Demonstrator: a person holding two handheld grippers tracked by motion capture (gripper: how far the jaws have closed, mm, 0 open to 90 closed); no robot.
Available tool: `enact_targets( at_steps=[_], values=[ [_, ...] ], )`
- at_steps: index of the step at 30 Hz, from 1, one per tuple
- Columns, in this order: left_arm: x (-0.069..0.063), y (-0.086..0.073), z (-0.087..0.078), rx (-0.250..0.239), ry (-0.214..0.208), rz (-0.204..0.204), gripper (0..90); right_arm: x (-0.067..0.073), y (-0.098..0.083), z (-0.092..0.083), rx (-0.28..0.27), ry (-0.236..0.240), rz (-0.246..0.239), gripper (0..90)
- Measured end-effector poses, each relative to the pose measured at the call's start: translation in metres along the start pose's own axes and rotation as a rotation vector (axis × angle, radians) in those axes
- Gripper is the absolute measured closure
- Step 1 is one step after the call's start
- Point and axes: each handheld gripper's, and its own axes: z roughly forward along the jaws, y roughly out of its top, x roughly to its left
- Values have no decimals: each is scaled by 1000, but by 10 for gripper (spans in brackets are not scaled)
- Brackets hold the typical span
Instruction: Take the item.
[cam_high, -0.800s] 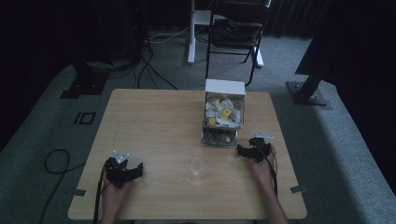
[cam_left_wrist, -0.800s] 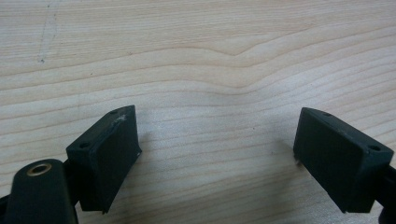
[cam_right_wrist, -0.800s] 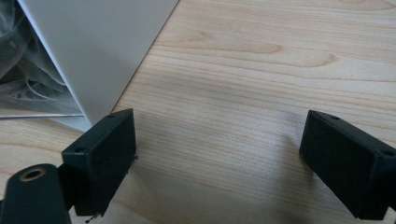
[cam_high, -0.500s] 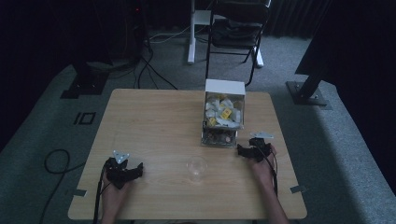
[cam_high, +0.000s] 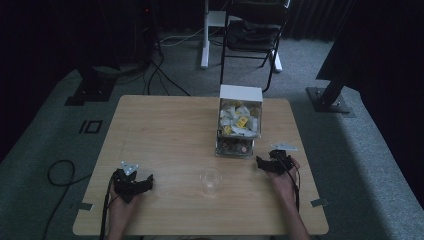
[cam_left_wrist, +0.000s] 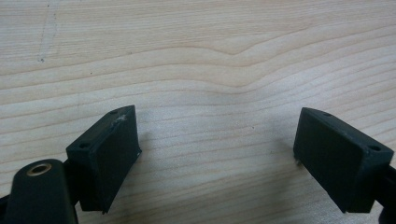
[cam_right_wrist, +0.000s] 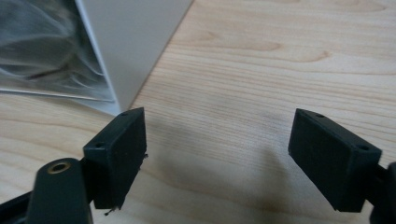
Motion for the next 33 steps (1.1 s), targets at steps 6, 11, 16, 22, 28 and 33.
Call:
enact_targets(
  at_steps=[6, 11, 16, 22, 28, 33],
  values=[
    [0, 0, 0, 1, 0, 0, 149, 1, 1, -12, -36, 29, -6, 213],
    [0, 0, 0, 1, 0, 1, 149, 6, 3, -21, -55, 35, -38, 238],
    [0, 0, 0, 0, 0, 0, 149, 9, 4, -29, -66, 39, -50, 292],
    [0, 0, 0, 0, 0, 0, 149, 13, 7, -39, -99, 61, -68, 328],
    [0, 0, 0, 0, 0, 0, 149, 19, 11, -47, -123, 71, -96, 347],
    [0, 0, 0, -1, 0, 0, 149, 24, 13, -51, -135, 79, -113, 359]
  ],
)
